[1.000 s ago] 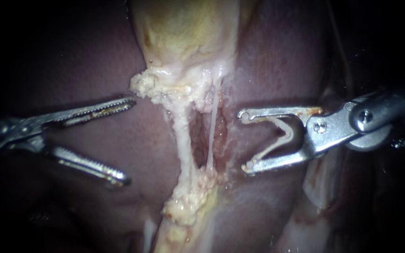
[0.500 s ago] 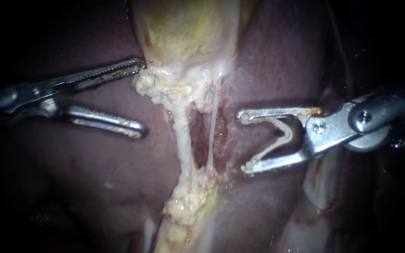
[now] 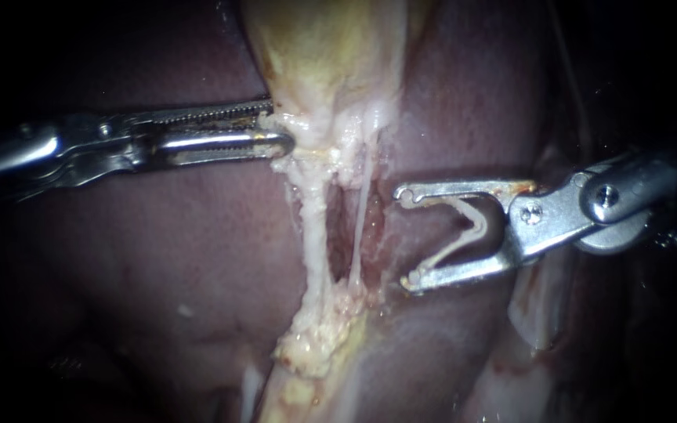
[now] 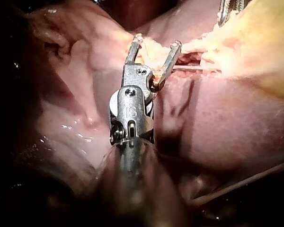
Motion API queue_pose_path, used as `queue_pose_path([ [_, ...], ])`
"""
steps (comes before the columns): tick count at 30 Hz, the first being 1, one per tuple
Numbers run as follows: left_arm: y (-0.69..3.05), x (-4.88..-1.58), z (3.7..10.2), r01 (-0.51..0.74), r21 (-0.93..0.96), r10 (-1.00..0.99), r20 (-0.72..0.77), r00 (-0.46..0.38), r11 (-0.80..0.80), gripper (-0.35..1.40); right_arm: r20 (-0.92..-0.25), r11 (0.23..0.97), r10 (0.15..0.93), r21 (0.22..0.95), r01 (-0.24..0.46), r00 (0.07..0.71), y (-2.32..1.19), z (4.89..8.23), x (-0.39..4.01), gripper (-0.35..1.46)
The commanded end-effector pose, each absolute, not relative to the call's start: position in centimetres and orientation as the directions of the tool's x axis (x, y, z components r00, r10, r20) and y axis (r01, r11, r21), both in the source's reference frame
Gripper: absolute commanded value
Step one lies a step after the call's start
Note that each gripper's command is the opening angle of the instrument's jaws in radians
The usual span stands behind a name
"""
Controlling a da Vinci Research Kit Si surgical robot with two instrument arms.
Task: Grabbing gallbladder
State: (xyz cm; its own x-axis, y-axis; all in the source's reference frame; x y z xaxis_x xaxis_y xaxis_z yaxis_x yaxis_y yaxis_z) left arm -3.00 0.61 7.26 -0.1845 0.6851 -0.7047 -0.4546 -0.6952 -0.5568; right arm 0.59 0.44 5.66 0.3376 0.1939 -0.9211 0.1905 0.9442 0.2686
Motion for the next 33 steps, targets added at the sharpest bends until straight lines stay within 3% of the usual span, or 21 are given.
queue_pose_path([
  [1, 0.62, -2.98, 7.24, -0.456, -0.560, 0.688, -0.702, -0.183, -0.692, -0.18, -0.921, 0.944, 0.194, 0.269, 0.190, 0.338, 0.44, 5.66, 0.59, 0.50],
  [3, 0.62, -2.97, 7.22, -0.458, -0.569, 0.697, -0.695, -0.177, -0.683, -0.35, -0.921, 0.944, 0.194, 0.269, 0.190, 0.338, 0.44, 5.66, 0.59, 0.50],
  [12, 0.55, -2.82, 6.90, -0.463, -0.610, 0.736, -0.659, -0.153, -0.643, -0.35, -0.921, 0.944, 0.194, 0.269, 0.190, 0.338, 0.44, 5.66, 0.59, 0.50],
  [24, 0.99, -2.18, 6.15, -0.479, -0.612, 0.735, -0.669, -0.111, -0.629, -0.35, -0.921, 0.944, 0.194, 0.269, 0.189, 0.338, 0.45, 5.67, 0.58, 0.50],
  [33, 0.94, -2.23, 6.22, -0.486, -0.609, 0.735, -0.670, -0.109, -0.627, -0.35, -0.921, 0.944, 0.195, 0.269, 0.189, 0.338, 0.45, 5.67, 0.58, 0.50],
])
